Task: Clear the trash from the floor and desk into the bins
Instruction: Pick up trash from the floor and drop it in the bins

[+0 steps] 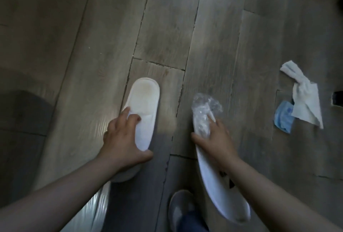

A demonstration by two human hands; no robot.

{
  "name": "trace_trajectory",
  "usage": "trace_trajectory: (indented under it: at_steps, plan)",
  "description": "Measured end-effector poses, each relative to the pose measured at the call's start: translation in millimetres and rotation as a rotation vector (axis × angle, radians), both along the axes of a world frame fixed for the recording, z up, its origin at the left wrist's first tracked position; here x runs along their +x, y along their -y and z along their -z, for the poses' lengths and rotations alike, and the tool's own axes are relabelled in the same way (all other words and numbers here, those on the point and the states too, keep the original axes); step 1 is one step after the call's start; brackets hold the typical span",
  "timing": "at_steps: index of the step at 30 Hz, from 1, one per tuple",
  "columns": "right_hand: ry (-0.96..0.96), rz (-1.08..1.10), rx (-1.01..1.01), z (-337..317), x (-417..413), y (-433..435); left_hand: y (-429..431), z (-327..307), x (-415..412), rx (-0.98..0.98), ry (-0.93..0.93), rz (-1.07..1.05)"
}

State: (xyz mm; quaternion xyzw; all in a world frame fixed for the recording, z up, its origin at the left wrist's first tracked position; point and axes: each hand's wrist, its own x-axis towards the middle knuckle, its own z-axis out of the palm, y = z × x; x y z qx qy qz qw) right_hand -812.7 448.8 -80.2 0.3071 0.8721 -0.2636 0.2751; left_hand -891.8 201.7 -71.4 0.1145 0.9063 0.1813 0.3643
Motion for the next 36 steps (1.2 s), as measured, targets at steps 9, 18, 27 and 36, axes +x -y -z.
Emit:
trace_trajectory:
  at_steps: [9,18,27,36]
  plan:
    - [0.037,0.160,-0.068,-199.3,12.1,9.4,-1.6,-187.1,8.1,0.088,0.150,-0.100]
    - [-0.087,0.358,-0.087,-455.9,14.8,-4.0,-45.8,-457.0,-19.2,0.131,0.133,-0.115]
    - [-0.273,0.501,-0.147,-679.3,9.9,-21.9,-97.0,-687.6,-29.5,0.227,0.005,-0.059]
    - [-0.580,0.846,-0.042,-808.3,46.7,-32.7,-126.7,-798.2,-26.6,0.454,-0.075,0.108]
